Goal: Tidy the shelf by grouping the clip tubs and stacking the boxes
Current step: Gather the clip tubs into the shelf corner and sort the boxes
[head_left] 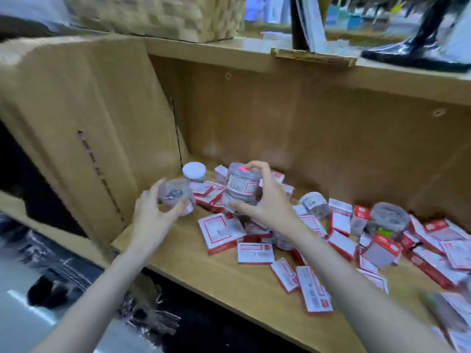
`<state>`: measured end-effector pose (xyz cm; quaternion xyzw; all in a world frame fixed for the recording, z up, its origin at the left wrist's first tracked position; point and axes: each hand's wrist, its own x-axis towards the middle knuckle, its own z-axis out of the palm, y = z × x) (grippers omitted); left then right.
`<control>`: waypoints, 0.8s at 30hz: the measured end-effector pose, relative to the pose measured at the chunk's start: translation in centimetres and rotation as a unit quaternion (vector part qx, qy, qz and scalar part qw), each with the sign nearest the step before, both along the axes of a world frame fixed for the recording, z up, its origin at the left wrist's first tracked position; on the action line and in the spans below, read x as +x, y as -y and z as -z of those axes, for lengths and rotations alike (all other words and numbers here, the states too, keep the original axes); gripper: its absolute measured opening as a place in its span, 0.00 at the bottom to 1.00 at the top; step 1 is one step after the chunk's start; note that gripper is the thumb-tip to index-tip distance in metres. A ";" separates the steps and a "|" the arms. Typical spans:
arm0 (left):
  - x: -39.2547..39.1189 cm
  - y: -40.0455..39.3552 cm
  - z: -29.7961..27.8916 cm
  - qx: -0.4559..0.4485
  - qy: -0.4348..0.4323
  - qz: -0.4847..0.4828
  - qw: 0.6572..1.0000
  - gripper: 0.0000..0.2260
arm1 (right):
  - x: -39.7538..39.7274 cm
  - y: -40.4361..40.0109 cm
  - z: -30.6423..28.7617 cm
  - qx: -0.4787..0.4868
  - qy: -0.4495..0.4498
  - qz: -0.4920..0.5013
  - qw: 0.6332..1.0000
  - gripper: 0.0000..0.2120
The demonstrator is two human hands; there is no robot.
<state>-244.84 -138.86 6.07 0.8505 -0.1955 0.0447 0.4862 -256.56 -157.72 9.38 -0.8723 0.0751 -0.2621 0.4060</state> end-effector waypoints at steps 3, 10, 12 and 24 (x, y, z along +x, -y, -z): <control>2.9 -2.5 1.7 0.072 -0.025 0.030 0.997 0.33 | 4.1 -2.4 0.6 0.030 -0.020 -0.018 0.999 0.30; 2.7 -4.7 2.8 0.130 0.093 0.076 0.984 0.20 | 11.0 -5.5 2.2 0.015 -0.051 -0.023 0.998 0.32; 2.3 -5.1 2.8 0.157 0.163 0.057 0.972 0.17 | 12.2 -5.9 2.6 0.004 -0.054 -0.021 0.998 0.32; 3.7 -4.4 3.6 0.145 0.241 0.101 0.954 0.21 | 12.5 -5.7 1.5 -0.121 -0.073 -0.034 0.989 0.24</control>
